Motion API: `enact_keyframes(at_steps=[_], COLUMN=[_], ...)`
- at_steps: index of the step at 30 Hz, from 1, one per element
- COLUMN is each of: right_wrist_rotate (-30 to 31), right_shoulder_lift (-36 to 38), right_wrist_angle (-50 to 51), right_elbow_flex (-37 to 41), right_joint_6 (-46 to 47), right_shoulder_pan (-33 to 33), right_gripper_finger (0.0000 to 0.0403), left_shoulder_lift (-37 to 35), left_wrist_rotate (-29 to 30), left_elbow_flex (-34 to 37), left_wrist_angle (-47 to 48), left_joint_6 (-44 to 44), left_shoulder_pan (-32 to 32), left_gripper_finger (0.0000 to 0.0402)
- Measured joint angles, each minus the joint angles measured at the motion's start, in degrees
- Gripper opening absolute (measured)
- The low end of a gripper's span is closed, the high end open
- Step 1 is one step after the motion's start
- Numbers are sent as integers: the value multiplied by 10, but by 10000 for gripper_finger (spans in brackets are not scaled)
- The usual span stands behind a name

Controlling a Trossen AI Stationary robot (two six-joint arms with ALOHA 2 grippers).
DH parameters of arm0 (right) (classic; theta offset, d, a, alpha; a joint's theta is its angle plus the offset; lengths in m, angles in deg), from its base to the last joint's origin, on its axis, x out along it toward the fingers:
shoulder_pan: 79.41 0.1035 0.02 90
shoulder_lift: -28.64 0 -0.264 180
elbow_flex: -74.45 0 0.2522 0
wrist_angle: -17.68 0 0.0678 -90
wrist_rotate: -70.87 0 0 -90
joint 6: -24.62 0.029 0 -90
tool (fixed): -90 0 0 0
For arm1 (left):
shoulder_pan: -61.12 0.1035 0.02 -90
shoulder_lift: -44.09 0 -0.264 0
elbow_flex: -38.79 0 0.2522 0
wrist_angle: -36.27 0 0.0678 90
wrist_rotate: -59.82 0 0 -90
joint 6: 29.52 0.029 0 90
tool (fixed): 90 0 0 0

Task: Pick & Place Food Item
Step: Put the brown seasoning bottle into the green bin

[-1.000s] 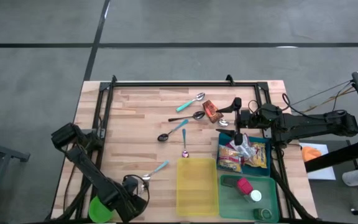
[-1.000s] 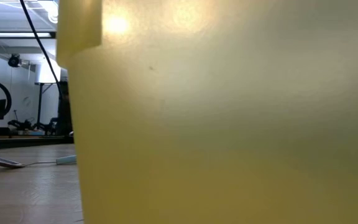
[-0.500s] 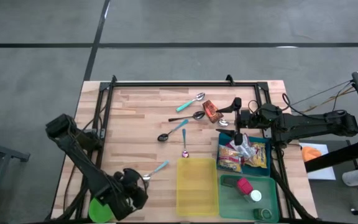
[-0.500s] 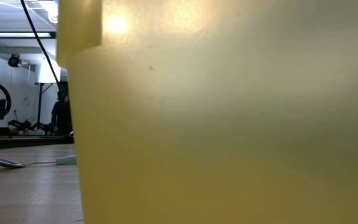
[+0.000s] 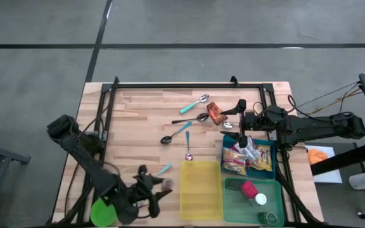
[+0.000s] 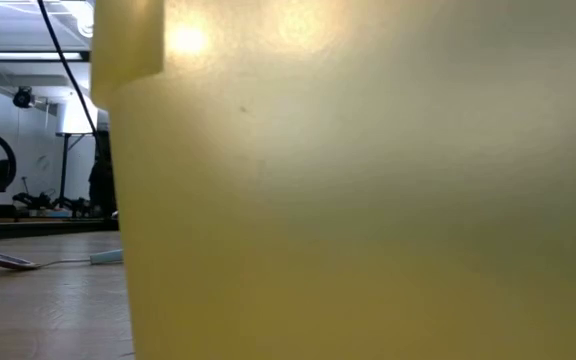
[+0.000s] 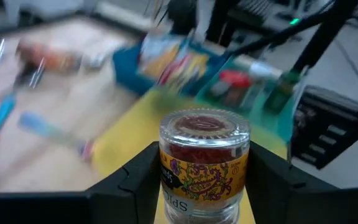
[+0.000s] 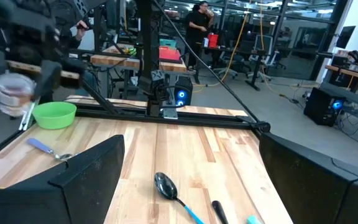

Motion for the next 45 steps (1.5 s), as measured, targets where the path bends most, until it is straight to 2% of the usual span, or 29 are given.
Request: enact_keyframes(at_steps=[3,8,13,17,23,31,36,45], right_wrist_rotate=[0,0,0,0,0,0,0,0], right_shoulder_lift=[0,0,0,0,0,0,0,0], right_wrist_angle=[0,0,0,0,0,0,0,0], right_elbow_flex=[0,0,0,0,0,0,0,0], right_joint_6=[0,0,0,0,0,0,0,0], right_shoulder_pan=[0,0,0,0,0,0,0,0], right_gripper_finger=[370,370,370,370,370,370,370,370], left_shoulder_lift=[10,38,73,102,151,234,287,392], left_wrist_rotate=[-17,-99,-193,-271,-363,-447,-501,-552], left_elbow_flex=[0,0,0,0,-42,-146,-218,-347], left_wrist_angle=[-101,-230,-344,-413,-425,-400,-369,-309], left_joint_6=[135,283,381,405,405,464,471,469], left_shoulder_pan=[25,69,109,137,164,175,189,216], left_gripper_finger=[181,181,181,181,181,181,181,181])
